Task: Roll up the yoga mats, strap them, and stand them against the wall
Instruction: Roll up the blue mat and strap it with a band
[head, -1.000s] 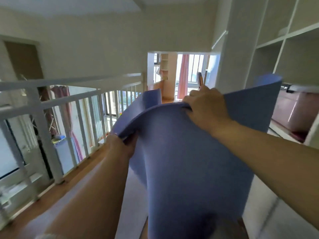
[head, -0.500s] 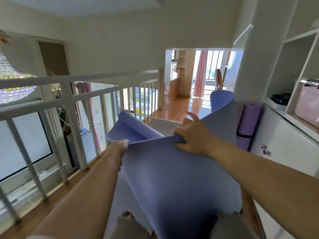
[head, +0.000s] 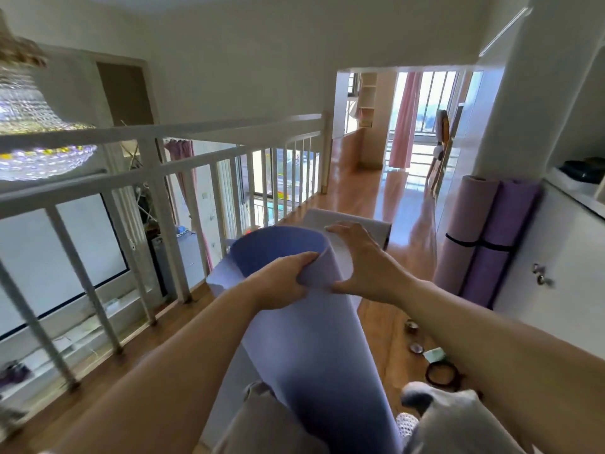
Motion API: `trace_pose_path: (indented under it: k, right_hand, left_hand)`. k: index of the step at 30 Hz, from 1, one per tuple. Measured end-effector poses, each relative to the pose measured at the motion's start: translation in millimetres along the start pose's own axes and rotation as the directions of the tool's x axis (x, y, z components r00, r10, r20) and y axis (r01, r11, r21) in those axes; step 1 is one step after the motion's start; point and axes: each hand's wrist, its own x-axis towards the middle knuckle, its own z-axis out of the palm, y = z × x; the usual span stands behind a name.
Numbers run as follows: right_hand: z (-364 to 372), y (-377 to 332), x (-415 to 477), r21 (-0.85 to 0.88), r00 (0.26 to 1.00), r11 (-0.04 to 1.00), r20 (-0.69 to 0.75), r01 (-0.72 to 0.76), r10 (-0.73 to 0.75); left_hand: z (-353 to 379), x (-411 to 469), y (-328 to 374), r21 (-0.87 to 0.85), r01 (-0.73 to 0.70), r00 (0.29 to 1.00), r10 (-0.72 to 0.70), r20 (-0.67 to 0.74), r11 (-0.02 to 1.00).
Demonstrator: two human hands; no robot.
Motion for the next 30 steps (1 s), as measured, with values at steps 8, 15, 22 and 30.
trace_pose_path:
  k: [8,15,22,30]
  right_hand:
    - [20,19,-2,0.278,0.935,0.923,0.305,-0.266,0.178]
    - [33,-5,6,-0.132,0.972,0.984,-0.22,-0.116,0.085]
    - [27,-24,0,-0.159,0.945,0.982,-0.294,0.1,-0.144]
    - [-11,14,-13,0.256,0.752,0.879,0.641,-0.401,0.156]
  left_hand:
    - [-18,-8,10,-0.088,-0.09,0.981,0.073,-0.179,0.992]
    - [-46,-18,18,0.404,0.085,0.929,0.074,-0.362,0.911]
    - [-45,-10,18,0.655,0.079,0.942,0.158,-0.296,0.752]
    - [-37,-23,-6,0.723,-0.283,0.586,0.71,-0.39,0.631]
